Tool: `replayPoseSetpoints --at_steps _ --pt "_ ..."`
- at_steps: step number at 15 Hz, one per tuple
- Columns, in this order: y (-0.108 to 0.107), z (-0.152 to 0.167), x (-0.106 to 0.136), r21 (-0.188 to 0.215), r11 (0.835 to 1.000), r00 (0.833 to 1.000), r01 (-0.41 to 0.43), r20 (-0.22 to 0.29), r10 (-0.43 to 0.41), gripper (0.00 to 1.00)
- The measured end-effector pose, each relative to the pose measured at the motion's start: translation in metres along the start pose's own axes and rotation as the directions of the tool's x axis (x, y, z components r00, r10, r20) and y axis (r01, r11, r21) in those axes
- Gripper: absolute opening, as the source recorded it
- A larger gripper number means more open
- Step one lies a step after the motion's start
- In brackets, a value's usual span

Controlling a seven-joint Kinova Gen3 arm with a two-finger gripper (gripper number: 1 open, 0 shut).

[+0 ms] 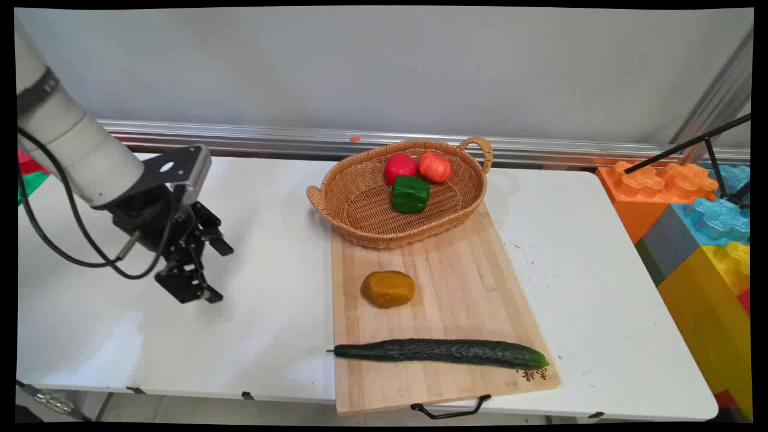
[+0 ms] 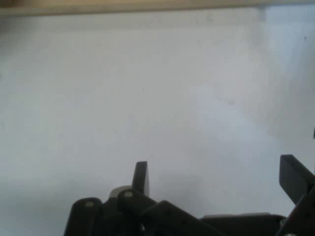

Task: Pick up the cucumber from the cutting board

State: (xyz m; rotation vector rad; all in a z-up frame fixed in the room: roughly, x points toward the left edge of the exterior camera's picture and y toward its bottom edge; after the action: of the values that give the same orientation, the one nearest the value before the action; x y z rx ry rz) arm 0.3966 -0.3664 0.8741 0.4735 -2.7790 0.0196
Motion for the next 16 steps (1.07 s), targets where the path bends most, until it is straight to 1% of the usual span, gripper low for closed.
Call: replayPoseSetpoints --at_steps 2,4,6,8,10,14,16 --pt "0.002 0.007 0.005 -0.006 1.0 1.0 0.012 -0.023 -0.012 1.0" --pt "0.006 0.015 0.015 -0.014 0.999 0.998 0.029 -0.052 -0.029 1.0" --pt "0.011 0.024 0.033 -0.023 0.998 0.994 0.051 -0.091 -0.053 1.0" --pt "0.018 0.033 0.06 -0.028 0.997 0.988 0.068 -0.135 -0.071 1.0" --pt "0.025 0.04 0.089 -0.028 0.998 0.983 0.063 -0.172 -0.067 1.0" --pt "0.045 0.055 0.15 -0.044 0.999 0.974 -0.002 -0.225 -0.008 1.0" --pt "0.055 0.065 0.173 -0.055 0.998 0.97 -0.036 -0.241 0.022 1.0"
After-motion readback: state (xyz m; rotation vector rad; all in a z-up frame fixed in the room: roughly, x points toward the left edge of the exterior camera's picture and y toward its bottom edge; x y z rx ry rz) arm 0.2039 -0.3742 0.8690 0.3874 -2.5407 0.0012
